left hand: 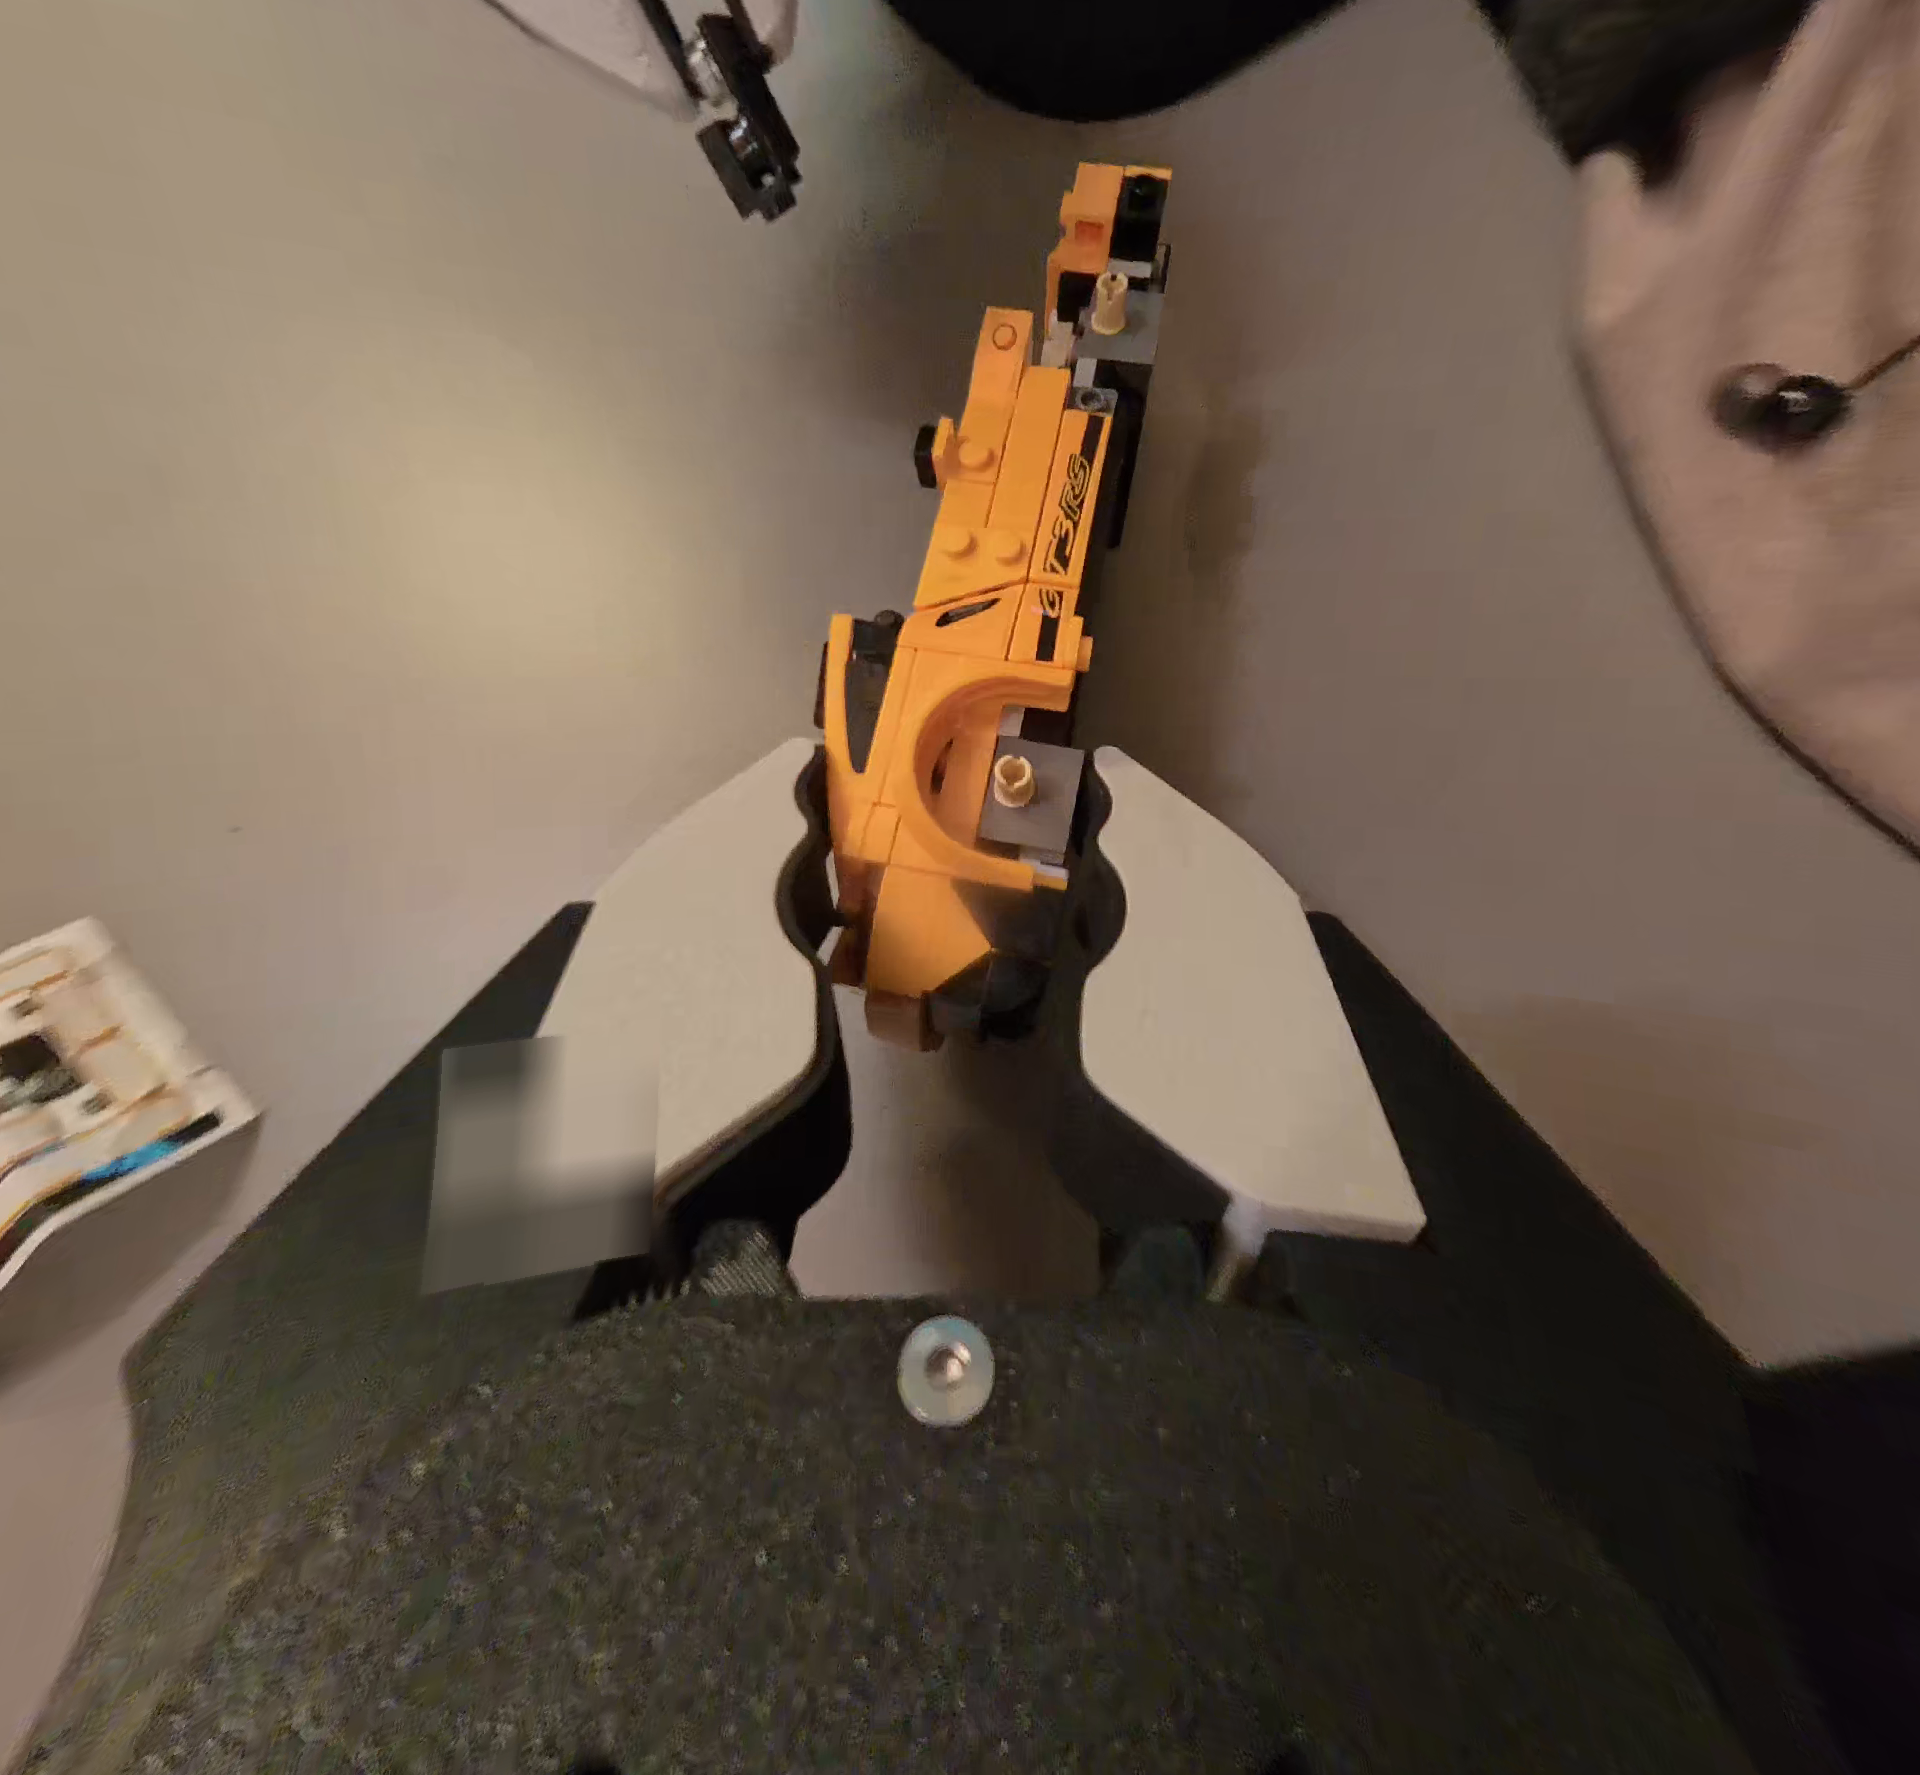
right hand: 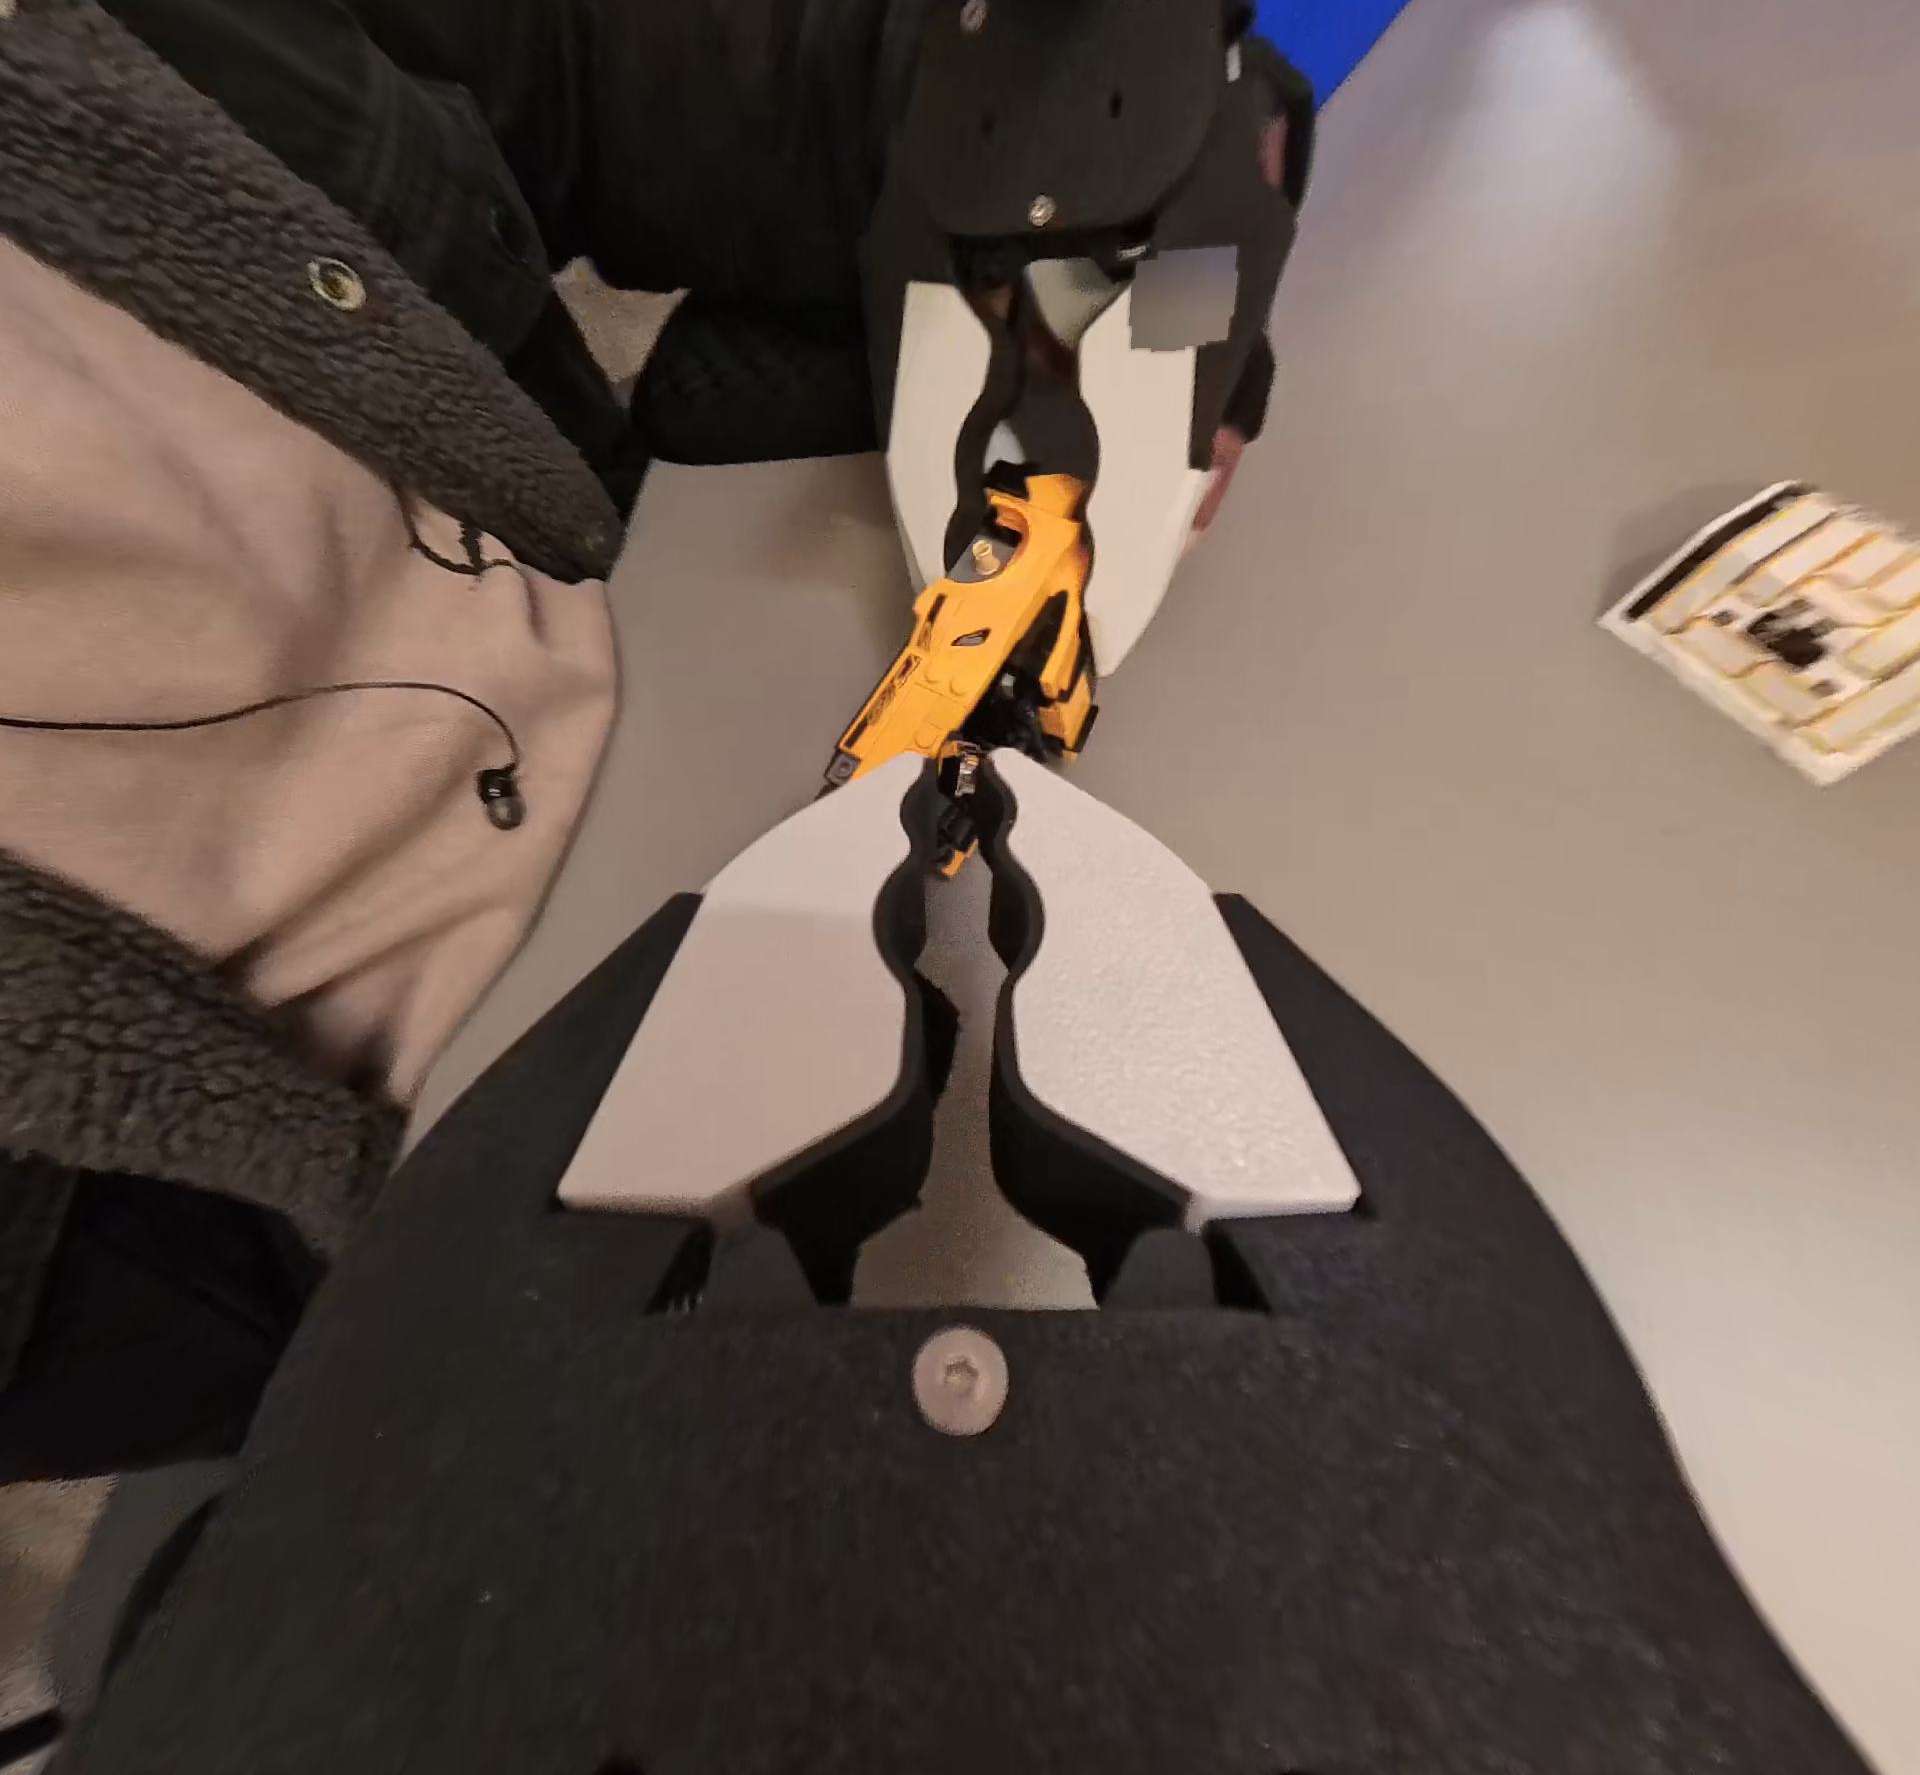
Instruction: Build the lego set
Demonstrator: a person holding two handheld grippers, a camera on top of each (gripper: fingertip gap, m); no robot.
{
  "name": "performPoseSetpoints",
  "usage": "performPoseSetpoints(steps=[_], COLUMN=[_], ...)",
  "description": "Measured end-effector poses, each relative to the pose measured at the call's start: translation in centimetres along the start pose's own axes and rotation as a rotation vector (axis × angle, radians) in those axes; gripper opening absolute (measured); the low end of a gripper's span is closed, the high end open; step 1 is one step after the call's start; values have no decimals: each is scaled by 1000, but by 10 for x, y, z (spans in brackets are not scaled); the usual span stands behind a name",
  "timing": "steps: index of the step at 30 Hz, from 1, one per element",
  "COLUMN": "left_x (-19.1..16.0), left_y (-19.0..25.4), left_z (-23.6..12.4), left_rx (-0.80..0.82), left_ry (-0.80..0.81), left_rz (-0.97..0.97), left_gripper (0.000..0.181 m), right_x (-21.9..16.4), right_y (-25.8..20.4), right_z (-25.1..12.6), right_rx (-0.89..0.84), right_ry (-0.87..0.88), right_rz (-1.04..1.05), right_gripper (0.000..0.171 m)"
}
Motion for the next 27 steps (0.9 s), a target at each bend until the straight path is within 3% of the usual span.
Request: performPoseSetpoints(steps=[7, 12, 17, 27], left_x=[6, 10, 9, 17], left_y=[-10, -26, -39, -42], left_z=[6, 10, 11, -26], left_rx=[-173, -192, -141, 131], left_ry=[-114, -162, -214, -74], left_rz=[104, 140, 131, 51], left_gripper=[44, 43, 55, 47], right_x=[-36, -43, -43, -30], right_y=[-16, -28, -31, -24], right_z=[8, 9, 10, -2], right_rx=[96, 100, 105, 47], right_ry=[9, 49, 79, 196], right_rz=[180, 194, 200, 218], right_gripper=[6, 6, 6, 6])
Point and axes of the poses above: each gripper's, where its closed fingertips meet, z out along the fingers, x out of its top, y = z × x across the jaws, the point moved 2 cm from there along -z, back along the fingers, and after that the axes turned 4 degrees about -x, right-handed, at the moved point
